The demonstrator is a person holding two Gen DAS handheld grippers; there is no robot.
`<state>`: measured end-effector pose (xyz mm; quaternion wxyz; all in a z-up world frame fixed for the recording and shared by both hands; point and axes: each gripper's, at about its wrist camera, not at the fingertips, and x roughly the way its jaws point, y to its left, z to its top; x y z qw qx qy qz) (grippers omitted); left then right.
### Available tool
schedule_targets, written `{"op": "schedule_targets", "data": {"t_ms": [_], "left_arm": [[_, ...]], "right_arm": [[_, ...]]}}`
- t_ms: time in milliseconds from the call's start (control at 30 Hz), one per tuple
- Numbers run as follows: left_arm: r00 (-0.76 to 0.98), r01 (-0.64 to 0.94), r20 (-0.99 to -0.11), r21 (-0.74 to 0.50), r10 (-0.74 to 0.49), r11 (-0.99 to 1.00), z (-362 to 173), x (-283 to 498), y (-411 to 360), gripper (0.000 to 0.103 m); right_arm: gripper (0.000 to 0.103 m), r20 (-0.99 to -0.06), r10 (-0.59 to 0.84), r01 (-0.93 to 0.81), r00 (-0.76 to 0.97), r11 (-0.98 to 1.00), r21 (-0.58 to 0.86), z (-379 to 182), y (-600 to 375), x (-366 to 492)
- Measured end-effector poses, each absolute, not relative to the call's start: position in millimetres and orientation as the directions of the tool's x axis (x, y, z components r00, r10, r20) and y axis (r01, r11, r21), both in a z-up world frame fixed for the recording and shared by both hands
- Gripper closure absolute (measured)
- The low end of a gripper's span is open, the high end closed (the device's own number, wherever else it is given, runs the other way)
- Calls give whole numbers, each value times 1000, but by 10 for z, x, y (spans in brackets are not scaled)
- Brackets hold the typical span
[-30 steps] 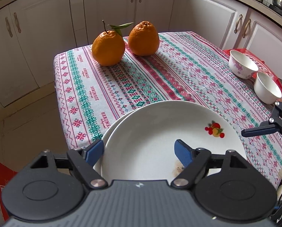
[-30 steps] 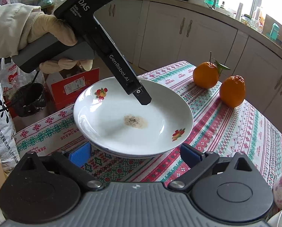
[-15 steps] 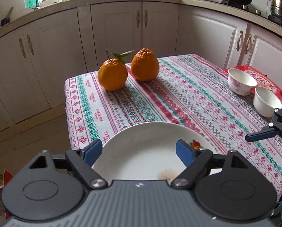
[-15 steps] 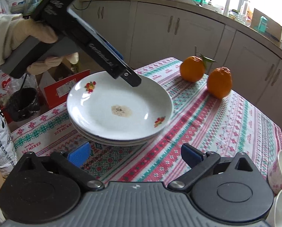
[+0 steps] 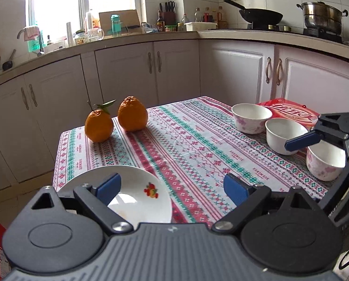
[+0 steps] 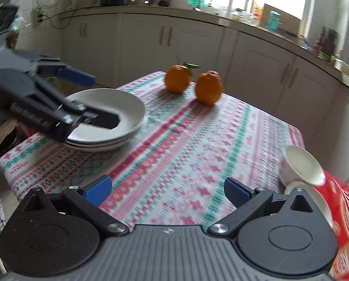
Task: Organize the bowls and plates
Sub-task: 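Open the left gripper and pull it away from the stack, then grip the rim of a white bowl with the right gripper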
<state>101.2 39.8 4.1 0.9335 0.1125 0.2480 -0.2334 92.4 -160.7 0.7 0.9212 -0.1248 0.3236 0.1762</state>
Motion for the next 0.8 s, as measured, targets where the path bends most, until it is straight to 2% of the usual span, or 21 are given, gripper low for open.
{"op": "schedule_targets", "data": {"t_ms": [333,533,667,800], "left_arm": [[634,648,-533,-31,-561,761,-150,837,-292,3],[579,740,-544,37,-607,672,-301,753,-781,3],[537,803,-555,105,-635,587,-413,663,-1109,3],[483,848,-577,118,-659,517,-527,626,-1368,3]], "right_arm": [[0,-630,76,-187,773,976,-112,35,-2492,593],[0,-623,-1,-102,782,986,-130,22,-2844,457],[0,-630,-25,-38,776,996,-86,-15,-3121,455],[0,-658,-25,2,752,999,-36,-130,-3331,512]]}}
